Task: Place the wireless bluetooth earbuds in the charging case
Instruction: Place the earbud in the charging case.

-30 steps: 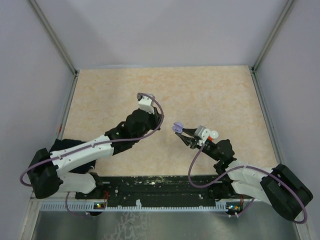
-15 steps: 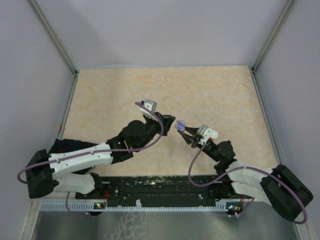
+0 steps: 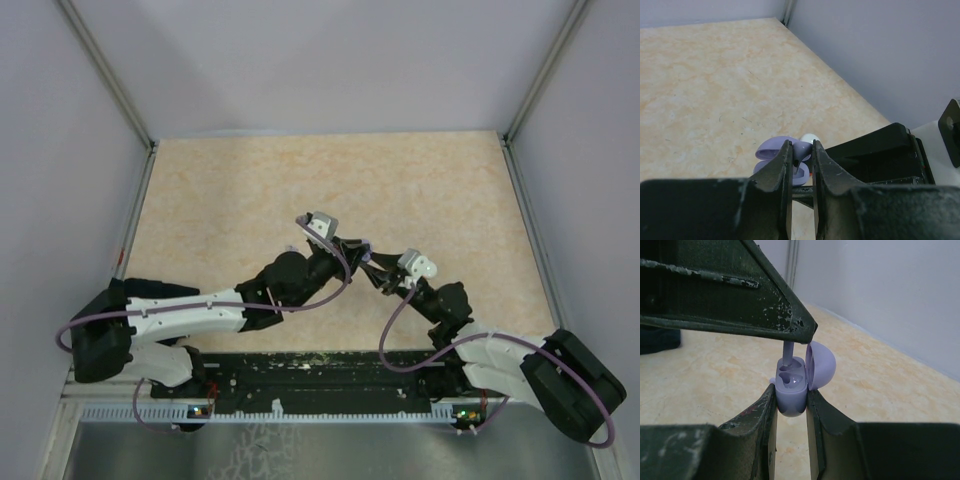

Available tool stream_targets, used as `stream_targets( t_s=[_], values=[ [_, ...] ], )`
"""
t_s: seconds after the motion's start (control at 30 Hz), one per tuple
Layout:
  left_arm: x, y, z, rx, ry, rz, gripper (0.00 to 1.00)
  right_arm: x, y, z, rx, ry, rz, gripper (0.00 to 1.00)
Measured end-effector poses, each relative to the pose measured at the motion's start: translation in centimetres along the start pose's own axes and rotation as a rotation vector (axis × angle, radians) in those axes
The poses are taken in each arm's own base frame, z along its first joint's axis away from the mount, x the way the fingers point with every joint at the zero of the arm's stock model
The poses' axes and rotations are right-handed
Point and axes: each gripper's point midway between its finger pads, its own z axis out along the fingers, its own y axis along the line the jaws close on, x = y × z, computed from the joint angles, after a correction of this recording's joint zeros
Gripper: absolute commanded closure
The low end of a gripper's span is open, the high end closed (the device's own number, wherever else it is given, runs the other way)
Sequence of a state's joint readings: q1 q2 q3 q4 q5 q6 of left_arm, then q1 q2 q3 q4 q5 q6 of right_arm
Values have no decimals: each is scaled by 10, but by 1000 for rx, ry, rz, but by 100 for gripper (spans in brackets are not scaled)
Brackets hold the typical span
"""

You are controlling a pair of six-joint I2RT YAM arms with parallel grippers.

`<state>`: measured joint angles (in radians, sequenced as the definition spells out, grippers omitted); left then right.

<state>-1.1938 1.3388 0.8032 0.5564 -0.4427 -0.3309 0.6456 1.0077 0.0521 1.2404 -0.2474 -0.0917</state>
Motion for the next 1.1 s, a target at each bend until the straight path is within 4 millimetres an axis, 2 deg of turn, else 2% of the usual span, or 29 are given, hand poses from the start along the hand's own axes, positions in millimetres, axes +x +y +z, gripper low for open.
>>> stream_targets(
  t_s=[1.1],
  values=[
    [11,-3,1,-18,-12,170,90,-5,-1,-2,14,-25,11,100]
  ],
)
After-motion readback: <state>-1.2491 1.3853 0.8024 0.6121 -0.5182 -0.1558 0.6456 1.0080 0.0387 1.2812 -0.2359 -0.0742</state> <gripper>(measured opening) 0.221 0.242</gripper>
